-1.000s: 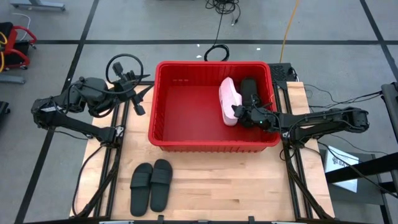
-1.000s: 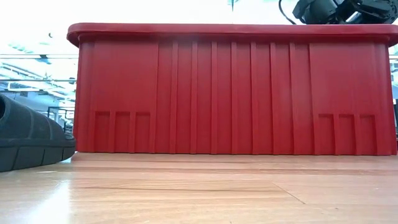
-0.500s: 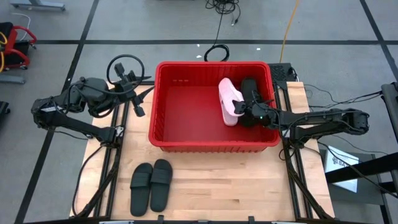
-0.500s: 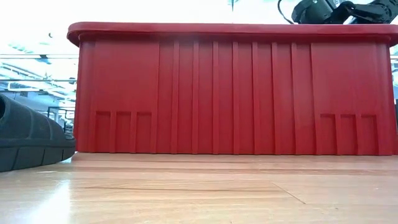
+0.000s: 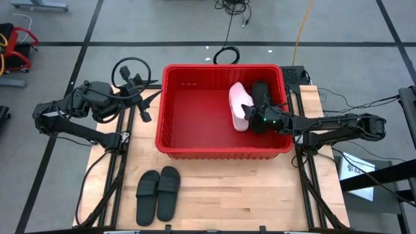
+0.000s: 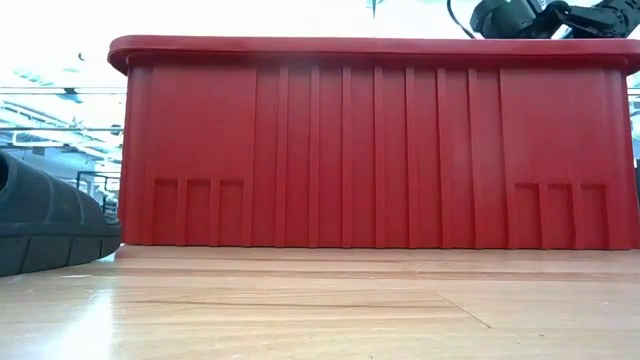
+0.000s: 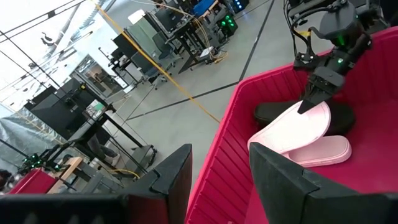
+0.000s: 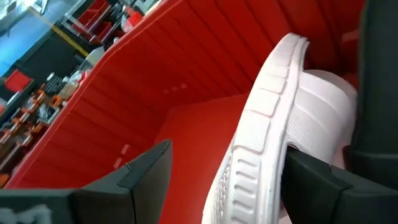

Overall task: Pick and place slides into bin
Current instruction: Put the pink slide into the red organizer bin

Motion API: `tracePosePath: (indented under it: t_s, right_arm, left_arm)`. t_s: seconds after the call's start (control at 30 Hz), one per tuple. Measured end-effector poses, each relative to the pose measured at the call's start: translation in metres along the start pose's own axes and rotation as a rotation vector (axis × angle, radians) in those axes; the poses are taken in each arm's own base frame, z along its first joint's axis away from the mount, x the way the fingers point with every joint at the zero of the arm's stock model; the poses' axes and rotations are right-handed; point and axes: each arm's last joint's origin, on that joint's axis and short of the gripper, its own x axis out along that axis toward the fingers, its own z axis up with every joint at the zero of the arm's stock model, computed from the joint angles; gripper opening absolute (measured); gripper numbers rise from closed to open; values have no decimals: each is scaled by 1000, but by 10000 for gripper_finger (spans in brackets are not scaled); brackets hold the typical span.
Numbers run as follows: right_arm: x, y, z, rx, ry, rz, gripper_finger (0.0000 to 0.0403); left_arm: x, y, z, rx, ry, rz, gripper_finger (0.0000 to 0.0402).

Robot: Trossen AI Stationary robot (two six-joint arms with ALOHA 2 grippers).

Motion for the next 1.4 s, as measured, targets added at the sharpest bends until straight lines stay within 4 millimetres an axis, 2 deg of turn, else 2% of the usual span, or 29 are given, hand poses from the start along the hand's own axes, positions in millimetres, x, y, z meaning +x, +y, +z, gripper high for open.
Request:
tracePosePath:
  t_s: [0.5, 0.77, 0.93, 1.17, 1.27, 1.4]
  right_arm:
    - [-1, -2, -2, -113, 30, -7, 251]
    - [-15, 2, 19, -164, -29, -10, 251]
    - [-23, -2, 20, -121, 18, -35, 251]
    - [-8, 3, 5, -20, 143, 64, 251]
    - [-4, 4, 4, -55, 131, 82, 251]
    - [-3, -2, 12, -139, 40, -9, 251]
  left_arm:
    - [2, -1, 0, 3, 2, -4, 168]
    - [1, -1, 0, -1, 1, -4, 168]
    - [1, -1, 0, -4, 2, -4, 168]
    - [1, 0, 2, -15, -14, 4, 168]
    - [1, 0, 2, -16, -16, 3, 168]
    - [1, 0, 2, -16, -15, 0, 168]
